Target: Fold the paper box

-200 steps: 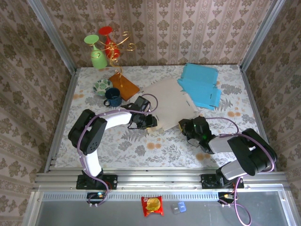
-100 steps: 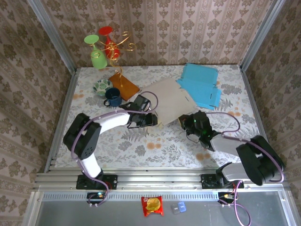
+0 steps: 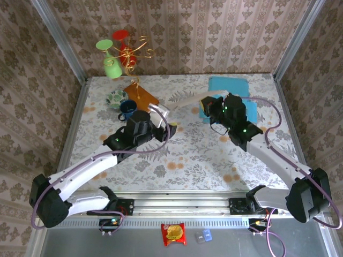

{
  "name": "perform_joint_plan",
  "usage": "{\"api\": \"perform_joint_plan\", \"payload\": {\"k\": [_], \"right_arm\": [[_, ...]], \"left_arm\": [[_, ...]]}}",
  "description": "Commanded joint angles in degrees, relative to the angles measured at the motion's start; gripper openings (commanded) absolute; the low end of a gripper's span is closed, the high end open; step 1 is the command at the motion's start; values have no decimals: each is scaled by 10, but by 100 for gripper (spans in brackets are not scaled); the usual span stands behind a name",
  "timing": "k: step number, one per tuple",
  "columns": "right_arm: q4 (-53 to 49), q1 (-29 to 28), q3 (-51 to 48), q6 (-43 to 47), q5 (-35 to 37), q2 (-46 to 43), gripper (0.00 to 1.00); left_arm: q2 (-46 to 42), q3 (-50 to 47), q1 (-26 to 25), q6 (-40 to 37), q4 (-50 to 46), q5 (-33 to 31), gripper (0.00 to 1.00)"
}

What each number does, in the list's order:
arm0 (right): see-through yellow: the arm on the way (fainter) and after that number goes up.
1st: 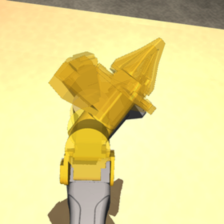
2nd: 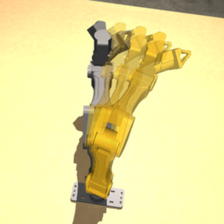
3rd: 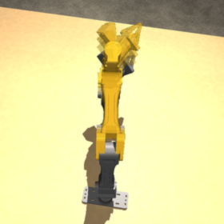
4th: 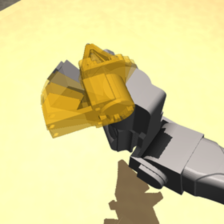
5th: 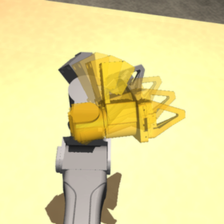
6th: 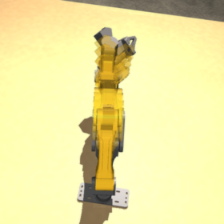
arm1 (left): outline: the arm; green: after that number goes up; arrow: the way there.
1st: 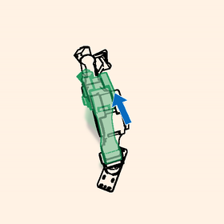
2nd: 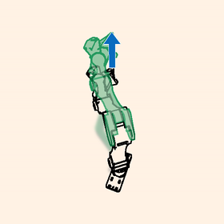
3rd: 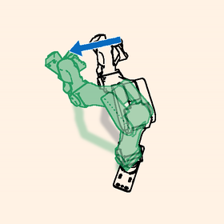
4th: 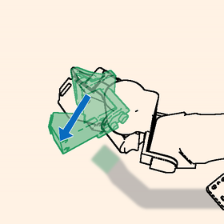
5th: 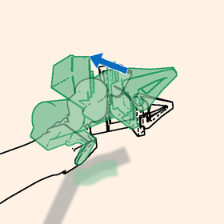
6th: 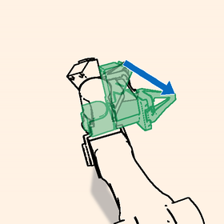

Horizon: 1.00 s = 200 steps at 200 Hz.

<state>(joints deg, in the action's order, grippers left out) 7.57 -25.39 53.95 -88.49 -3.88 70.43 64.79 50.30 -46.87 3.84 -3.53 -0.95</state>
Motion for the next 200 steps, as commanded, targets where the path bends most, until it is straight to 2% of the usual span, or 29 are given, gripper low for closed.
{"api": "perform_joint_plan", "payload": {"k": [1,26,43,89,115,153,170,200], "right_arm": [[-96,3,76,0,-11,16,0],[-155,3,146,8,-33,32,0],[-175,3,171,8,-43,38,0],[-210,2,198,10,-57,39,0],[-208,1,192,8,-57,35,0],[-202,-2,194,-2,-65,41,0],[-206,-4,198,-4,-67,43,0],[-203,-5,197,-17,-73,46,0]], "left_arm": [[0,-10,1,-184,52,-35,73],[14,5,19,-237,72,-59,78],[21,15,34,-240,94,-70,78],[19,13,41,-228,127,4,80],[-3,-7,40,-196,159,74,83],[-3,-5,32,-177,142,46,83],[13,9,31,-183,134,23,78],[36,28,30,-201,126,3,50]]}}
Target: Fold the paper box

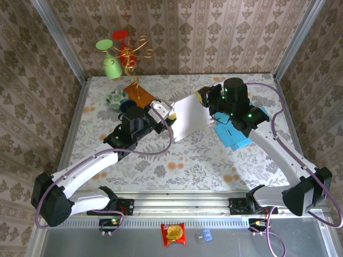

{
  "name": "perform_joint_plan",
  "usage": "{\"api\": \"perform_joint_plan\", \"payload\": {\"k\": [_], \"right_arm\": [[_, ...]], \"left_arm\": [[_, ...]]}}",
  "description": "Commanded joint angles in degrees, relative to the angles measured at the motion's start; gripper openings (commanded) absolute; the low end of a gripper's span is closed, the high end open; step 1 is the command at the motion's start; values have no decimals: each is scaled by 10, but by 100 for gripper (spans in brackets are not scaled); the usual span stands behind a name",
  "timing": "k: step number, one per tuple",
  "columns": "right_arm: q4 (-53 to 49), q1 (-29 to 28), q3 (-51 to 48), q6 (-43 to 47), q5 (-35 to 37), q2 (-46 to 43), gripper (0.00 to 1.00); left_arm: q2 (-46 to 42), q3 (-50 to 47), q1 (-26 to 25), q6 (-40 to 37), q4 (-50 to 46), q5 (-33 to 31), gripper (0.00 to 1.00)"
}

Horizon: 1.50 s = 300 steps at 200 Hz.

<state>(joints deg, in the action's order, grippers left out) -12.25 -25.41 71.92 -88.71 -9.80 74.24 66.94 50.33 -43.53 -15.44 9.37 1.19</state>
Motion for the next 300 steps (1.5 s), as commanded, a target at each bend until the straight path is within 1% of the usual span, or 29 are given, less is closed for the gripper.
{"api": "perform_joint_plan", "payload": {"k": [1,12,31,79,102,125,157,180,197,210,214,224,300], "right_arm": [[-5,-4,17,-15,-14,8,0],[-1,-4,17,-20,-16,10,0],[1,-4,19,-28,-19,15,0],[-13,-4,26,-48,-19,24,0],[-27,-7,33,-48,-10,28,14],[-35,-11,43,-47,-13,38,24],[-60,-20,69,-33,-15,51,33],[-87,-20,80,-22,-14,51,32],[-99,-20,81,-17,-13,51,28],[-104,-19,80,-14,-11,51,22],[-104,-19,80,-14,-11,66,21],[-106,-18,79,-14,-10,67,19],[-119,-10,78,-3,-5,67,14]], "left_arm": [[14,29,-3,-8,-3,-19,49],[16,33,-5,-15,-6,-17,33],[15,36,-11,-31,-13,-15,0],[14,49,-35,-69,-56,-41,0],[14,53,-41,-81,-70,-42,0],[13,55,-44,-85,-79,-40,0],[14,59,-44,-92,-88,-36,0],[15,59,-43,-94,-86,-39,0],[14,61,-42,-94,-86,-38,0],[14,61,-42,-96,-86,-38,0],[15,62,-41,-96,-86,-38,0],[14,61,-42,-97,-87,-37,0],[13,62,-41,-97,-91,-37,0]]}}
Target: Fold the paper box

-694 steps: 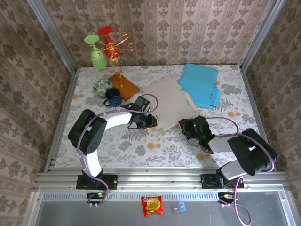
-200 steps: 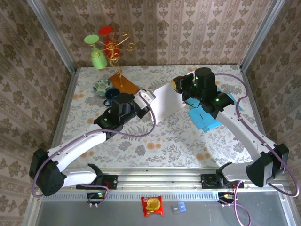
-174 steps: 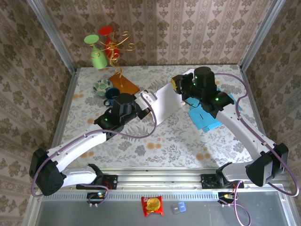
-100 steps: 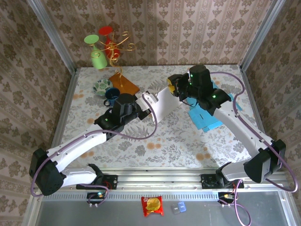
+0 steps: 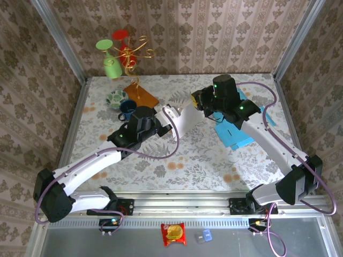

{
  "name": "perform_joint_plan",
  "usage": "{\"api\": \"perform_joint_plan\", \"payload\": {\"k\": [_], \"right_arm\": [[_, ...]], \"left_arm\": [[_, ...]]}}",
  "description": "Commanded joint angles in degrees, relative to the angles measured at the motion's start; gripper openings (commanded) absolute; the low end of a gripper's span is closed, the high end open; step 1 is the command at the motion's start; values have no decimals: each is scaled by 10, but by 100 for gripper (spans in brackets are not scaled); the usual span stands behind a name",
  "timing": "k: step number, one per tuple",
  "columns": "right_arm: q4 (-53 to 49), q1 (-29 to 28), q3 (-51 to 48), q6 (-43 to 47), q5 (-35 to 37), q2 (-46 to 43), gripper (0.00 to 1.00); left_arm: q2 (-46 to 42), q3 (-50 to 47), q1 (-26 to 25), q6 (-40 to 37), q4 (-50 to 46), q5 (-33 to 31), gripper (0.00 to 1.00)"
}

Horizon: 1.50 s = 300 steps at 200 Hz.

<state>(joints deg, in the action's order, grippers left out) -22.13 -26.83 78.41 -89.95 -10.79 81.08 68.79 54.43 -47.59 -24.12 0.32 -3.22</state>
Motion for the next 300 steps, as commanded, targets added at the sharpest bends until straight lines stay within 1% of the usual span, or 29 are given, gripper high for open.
{"api": "perform_joint_plan", "payload": {"k": [1,13,40,58,68,90,102,178,182,201,225,249,266,284,300], "right_arm": [[-20,4,13,9,5,-1,14],[-20,5,12,10,4,-2,14],[-17,8,12,9,4,-9,19],[-18,9,15,11,7,-9,19],[-17,10,17,12,6,-9,18],[-13,10,17,13,1,-9,10],[-12,10,15,11,0,-9,9],[-30,10,29,24,12,-9,14],[-29,10,29,24,12,-26,14],[-26,10,25,23,11,-29,17],[-24,10,24,21,12,-32,17],[-22,10,22,24,10,-29,11],[-16,9,18,21,5,-24,11],[-12,10,17,19,1,-19,16],[-14,10,20,20,1,-17,16]], "left_arm": [[-6,21,0,-10,-1,8,0],[-6,21,0,-10,-1,8,0],[-6,21,0,-9,-2,8,0],[-5,22,3,-9,-3,12,0],[-5,23,2,-9,-4,13,0],[-4,23,4,-8,-5,14,0],[-4,24,5,-8,-5,15,0],[-3,28,7,-1,-13,22,0],[-3,28,8,-1,-13,22,0],[-2,28,8,1,-15,23,0],[-1,29,10,3,-16,24,0],[-1,31,9,4,-16,28,0],[0,31,9,4,-17,26,0],[-1,32,10,4,-17,26,0],[-2,31,9,5,-18,26,0]]}}
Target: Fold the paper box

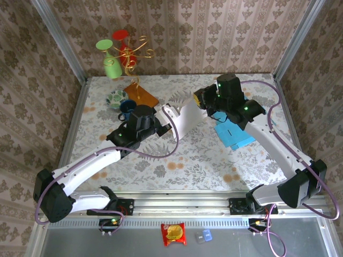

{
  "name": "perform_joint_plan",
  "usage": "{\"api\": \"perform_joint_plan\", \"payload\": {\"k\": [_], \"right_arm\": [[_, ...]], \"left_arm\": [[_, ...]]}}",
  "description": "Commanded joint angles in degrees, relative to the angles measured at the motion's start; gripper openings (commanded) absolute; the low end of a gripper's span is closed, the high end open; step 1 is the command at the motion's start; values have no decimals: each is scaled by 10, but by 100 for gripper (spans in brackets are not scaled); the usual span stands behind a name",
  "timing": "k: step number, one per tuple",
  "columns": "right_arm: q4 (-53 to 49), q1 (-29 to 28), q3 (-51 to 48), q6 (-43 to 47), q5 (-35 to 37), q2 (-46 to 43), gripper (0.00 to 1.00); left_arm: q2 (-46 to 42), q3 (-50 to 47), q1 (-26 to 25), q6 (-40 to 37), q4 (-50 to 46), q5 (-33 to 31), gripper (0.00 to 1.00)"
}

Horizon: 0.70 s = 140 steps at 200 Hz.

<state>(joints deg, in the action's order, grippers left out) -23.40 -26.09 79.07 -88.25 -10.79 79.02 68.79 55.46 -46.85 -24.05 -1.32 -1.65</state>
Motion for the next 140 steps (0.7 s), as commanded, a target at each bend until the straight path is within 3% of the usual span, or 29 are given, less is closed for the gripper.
{"api": "perform_joint_plan", "payload": {"k": [1,50,69,73,87,98,111,140], "right_arm": [[-1,2,13,3,1,3,15],[3,2,10,1,2,3,0],[3,2,7,-3,8,3,0],[5,2,5,-6,10,3,0],[11,2,0,-19,15,1,0],[9,0,-1,-33,21,-1,0],[-1,-9,0,-53,39,-7,0],[-26,-44,-9,-122,102,-25,0]], "left_arm": [[-2,21,2,4,-2,10,0],[-4,21,3,3,-4,10,0],[-5,24,4,10,-2,9,0],[-6,25,4,13,-2,7,6],[-13,27,7,34,6,-1,42],[-26,26,15,61,13,7,57],[-46,27,30,104,14,27,66],[-97,28,70,205,-32,79,69]]}}
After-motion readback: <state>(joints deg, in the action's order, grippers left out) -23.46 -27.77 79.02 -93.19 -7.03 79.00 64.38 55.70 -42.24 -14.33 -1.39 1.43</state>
